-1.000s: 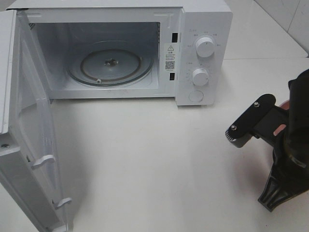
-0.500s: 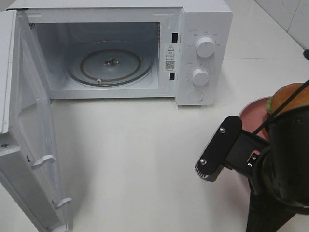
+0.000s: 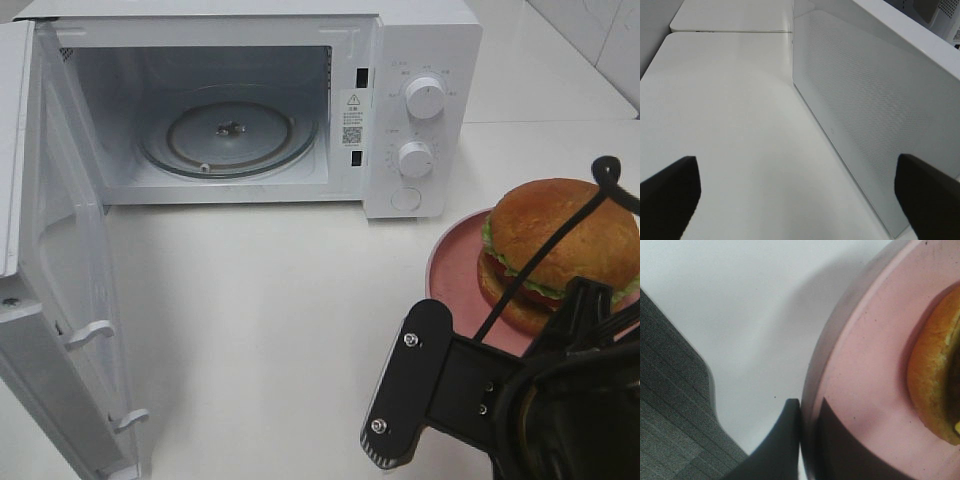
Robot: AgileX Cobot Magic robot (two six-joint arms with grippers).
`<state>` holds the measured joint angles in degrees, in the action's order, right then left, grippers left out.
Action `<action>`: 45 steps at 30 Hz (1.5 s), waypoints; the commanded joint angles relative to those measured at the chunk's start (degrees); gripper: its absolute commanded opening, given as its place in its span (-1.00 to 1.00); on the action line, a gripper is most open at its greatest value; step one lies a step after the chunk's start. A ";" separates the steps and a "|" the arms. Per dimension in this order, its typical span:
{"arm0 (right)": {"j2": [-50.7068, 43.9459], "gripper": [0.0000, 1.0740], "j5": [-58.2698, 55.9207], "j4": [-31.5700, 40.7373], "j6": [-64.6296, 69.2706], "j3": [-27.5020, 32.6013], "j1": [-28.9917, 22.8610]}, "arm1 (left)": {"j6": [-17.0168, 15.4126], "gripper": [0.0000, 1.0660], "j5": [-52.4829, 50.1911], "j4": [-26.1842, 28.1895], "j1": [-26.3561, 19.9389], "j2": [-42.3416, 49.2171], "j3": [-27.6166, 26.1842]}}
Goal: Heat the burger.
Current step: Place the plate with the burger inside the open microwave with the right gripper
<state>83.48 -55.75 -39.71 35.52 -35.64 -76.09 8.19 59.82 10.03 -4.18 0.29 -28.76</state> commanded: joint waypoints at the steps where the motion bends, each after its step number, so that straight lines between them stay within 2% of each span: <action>1: -0.63 -1.00 -2.64 -3.32 -0.23 -0.29 -0.57 | -0.29 0.83 -0.34 0.40 0.34 1.38 0.17; 14: -0.63 -1.00 -0.29 -7.10 -10.03 -0.29 -0.57 | -0.29 0.83 -0.34 0.40 0.34 1.38 0.17; 27: -0.63 -1.00 9.22 -11.00 -22.00 -0.29 -0.57 | -0.29 0.83 -0.34 0.40 0.34 1.38 0.17; 34: -0.63 -1.00 14.55 -11.00 -29.51 -0.29 -0.57 | -0.29 0.83 -0.34 0.40 0.34 1.38 0.17; 45: -0.63 -1.00 17.82 -11.00 -32.66 -0.29 -0.46 | -0.29 0.83 -0.34 0.40 0.34 1.38 0.17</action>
<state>83.48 -38.16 -47.56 3.61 -35.58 -76.43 8.19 59.82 10.03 -4.18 0.29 -28.76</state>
